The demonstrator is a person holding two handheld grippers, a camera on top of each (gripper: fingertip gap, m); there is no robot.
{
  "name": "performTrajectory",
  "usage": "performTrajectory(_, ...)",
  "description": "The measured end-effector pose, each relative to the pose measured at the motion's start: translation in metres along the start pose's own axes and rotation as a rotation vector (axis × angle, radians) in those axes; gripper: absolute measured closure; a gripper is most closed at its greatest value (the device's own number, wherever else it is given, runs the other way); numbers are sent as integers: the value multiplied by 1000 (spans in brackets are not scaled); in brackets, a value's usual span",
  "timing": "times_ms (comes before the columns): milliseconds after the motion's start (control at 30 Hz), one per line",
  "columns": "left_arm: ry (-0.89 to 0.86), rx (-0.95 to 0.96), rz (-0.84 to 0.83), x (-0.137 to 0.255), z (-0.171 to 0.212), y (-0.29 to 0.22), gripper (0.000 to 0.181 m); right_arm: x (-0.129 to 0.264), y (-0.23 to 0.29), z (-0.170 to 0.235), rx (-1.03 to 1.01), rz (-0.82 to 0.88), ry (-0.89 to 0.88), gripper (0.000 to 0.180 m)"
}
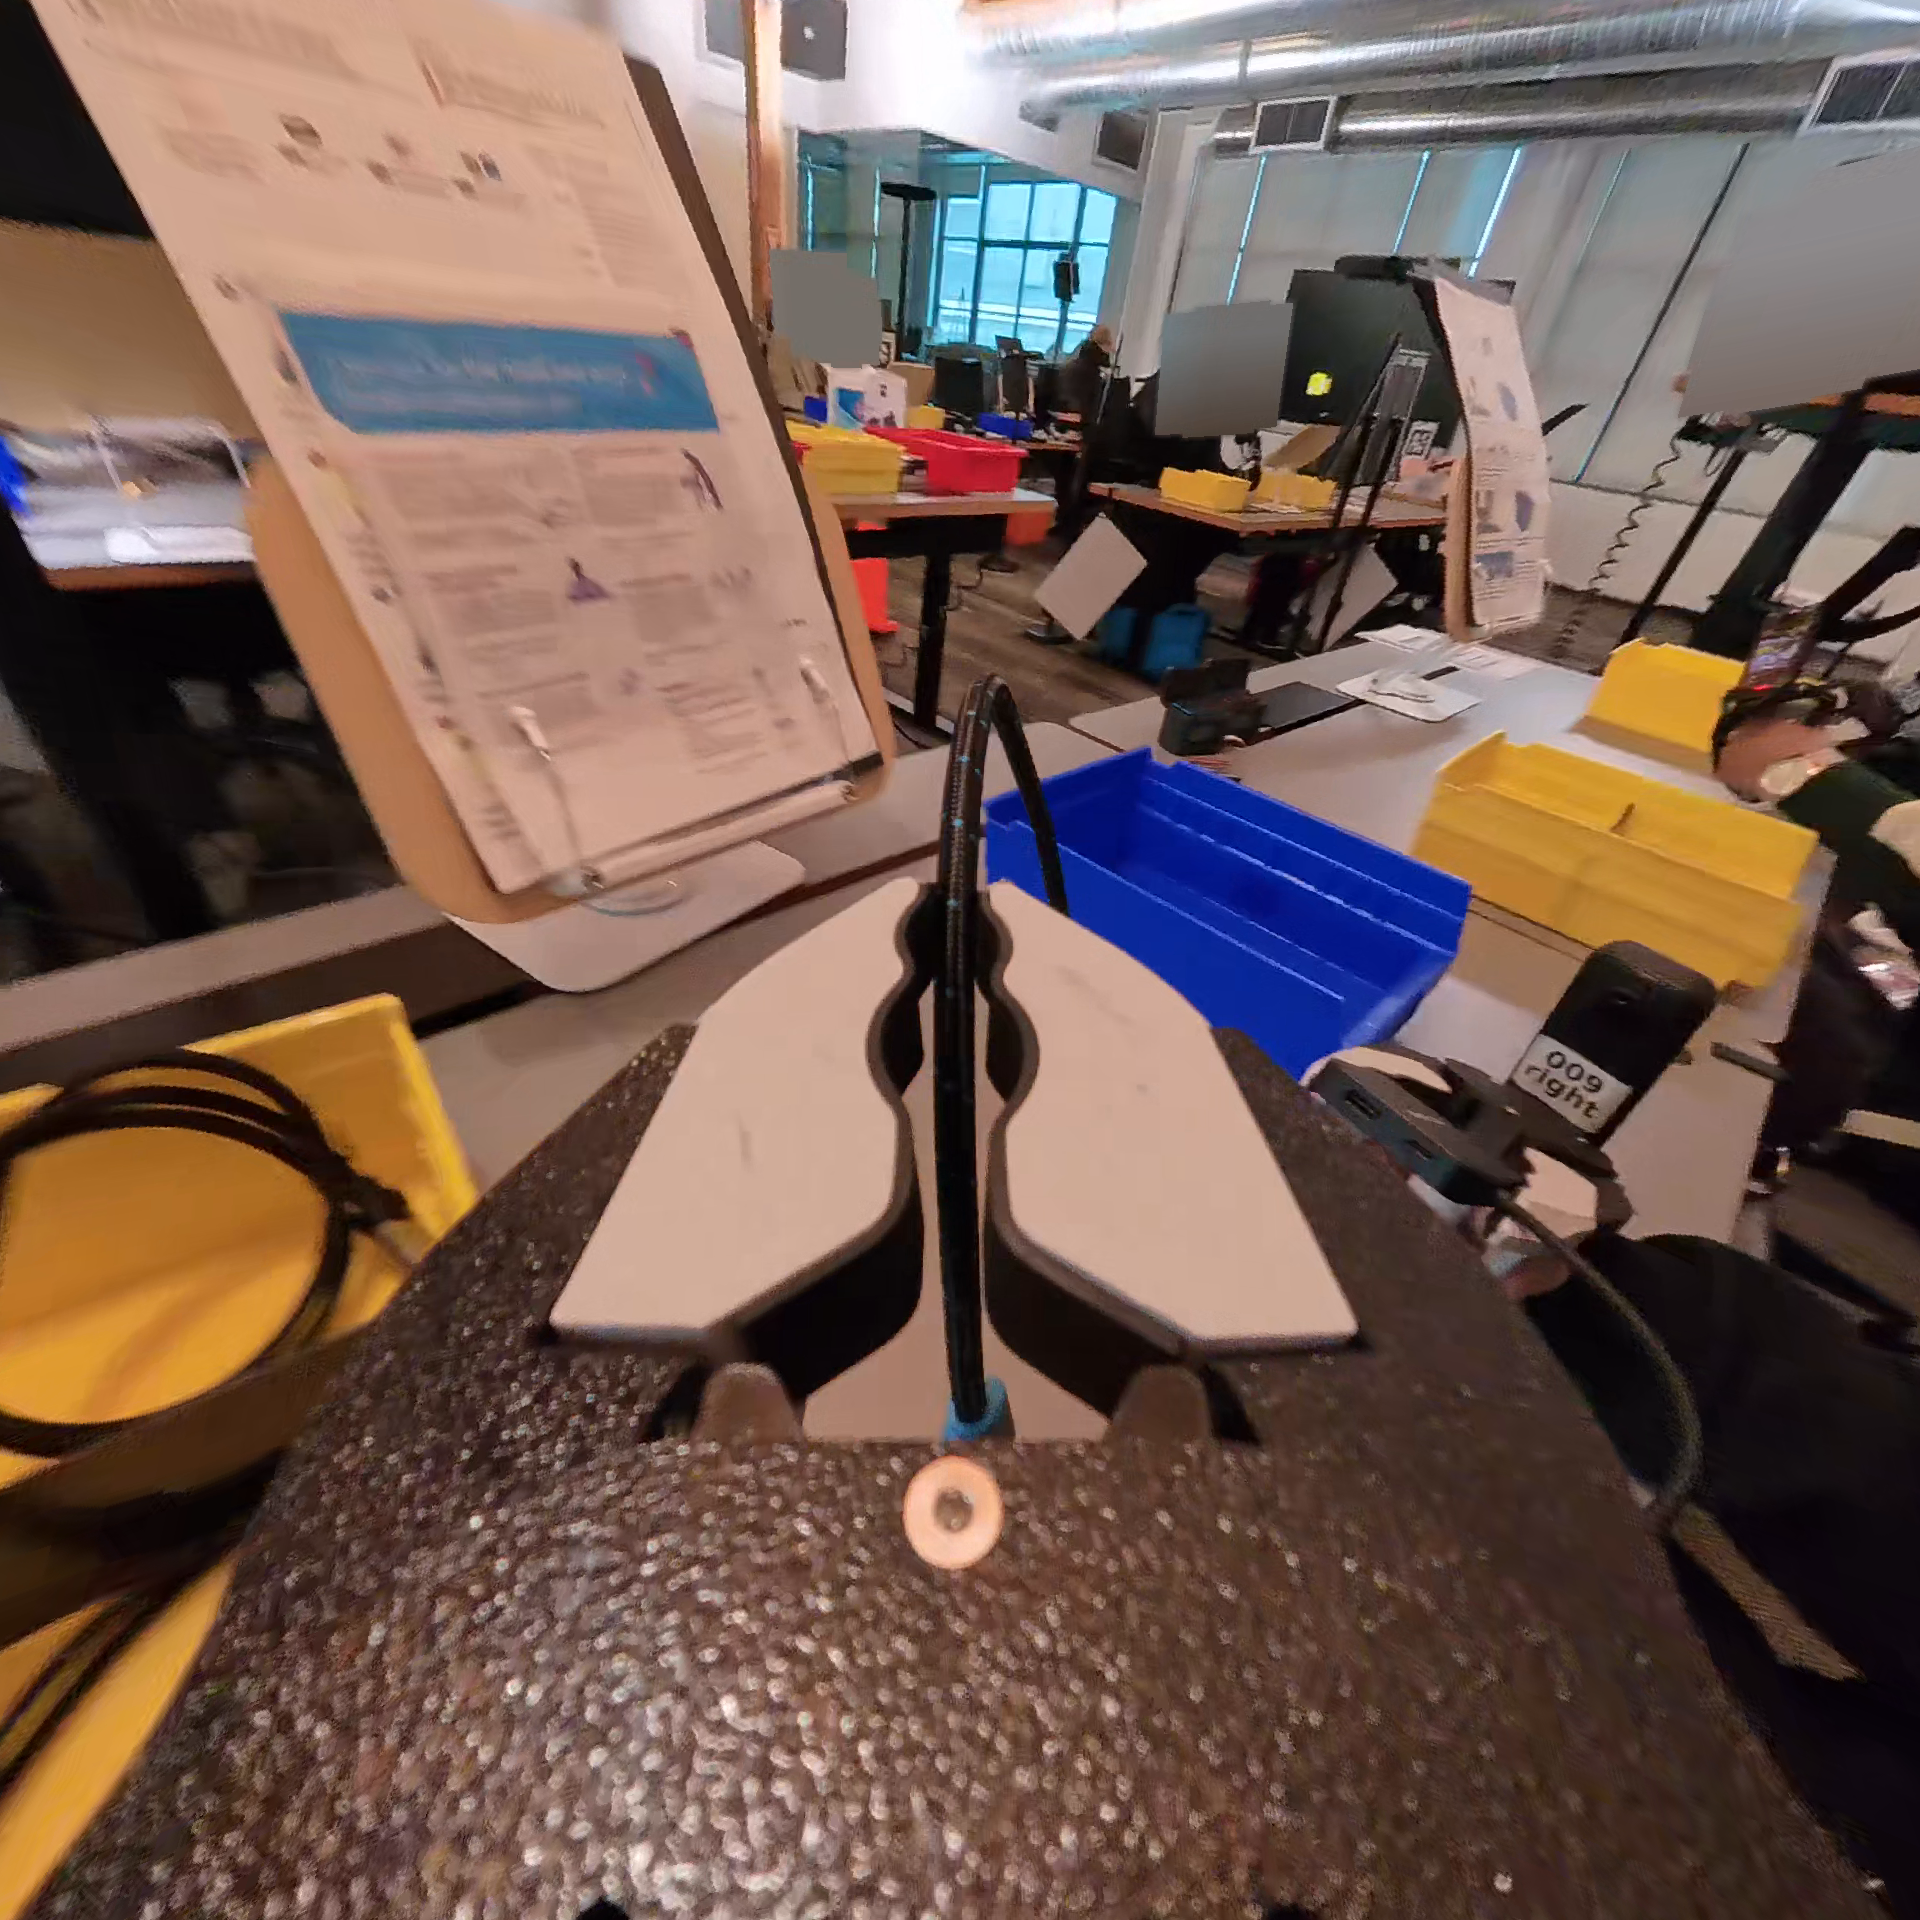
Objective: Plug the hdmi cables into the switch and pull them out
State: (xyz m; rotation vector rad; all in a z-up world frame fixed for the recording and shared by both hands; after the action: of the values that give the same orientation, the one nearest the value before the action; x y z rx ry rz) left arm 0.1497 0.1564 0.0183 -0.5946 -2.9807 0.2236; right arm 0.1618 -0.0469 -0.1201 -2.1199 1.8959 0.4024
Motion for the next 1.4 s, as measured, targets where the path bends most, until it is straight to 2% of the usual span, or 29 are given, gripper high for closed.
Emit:
performTrajectory(167,26,199,45,-33,49,-16,175,0,3,4,24,-19,31,107)
performTrajectory(233,32,214,63,-43,68,-19,174,0,3,7,35,-20,57,107)
performTrajectory(467,-54,-65,141,-49,97,-34,175,11,-5,0,28,1,37,107)
performTrajectory(633,-113,-234,287,-27,113,-57,175,12,-2,-1,31,-20,33,107)
performTrajectory(700,-98,-318,343,-13,124,-63,175,16,4,-11,19,-69,-27,107)
performTrajectory(833,48,-513,480,22,162,-68,174,36,10,-33,-27,-156,-132,107)
performTrajectory(900,141,-547,543,38,184,-65,174,44,3,-40,-37,-122,-167,107)
performTrajectory(1133,372,-617,648,69,234,-54,171,36,5,-27,-14,-127,-85,107)
performTrajectory(1400,547,-742,561,72,263,-30,161,33,7,-21,-11,-133,-50,107)
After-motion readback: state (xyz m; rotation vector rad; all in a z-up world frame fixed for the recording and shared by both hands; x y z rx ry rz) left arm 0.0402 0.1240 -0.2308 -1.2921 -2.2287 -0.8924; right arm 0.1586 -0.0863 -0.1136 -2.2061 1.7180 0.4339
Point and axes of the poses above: each gripper's, where its closed fingertips meet, x back along the fingers, z out of its underside, y = z × x across the jaws, the point moved 2 cm from there along x, back along the fingers, and after that the axes turned 3 degrees about x, right-handed, at the moved point
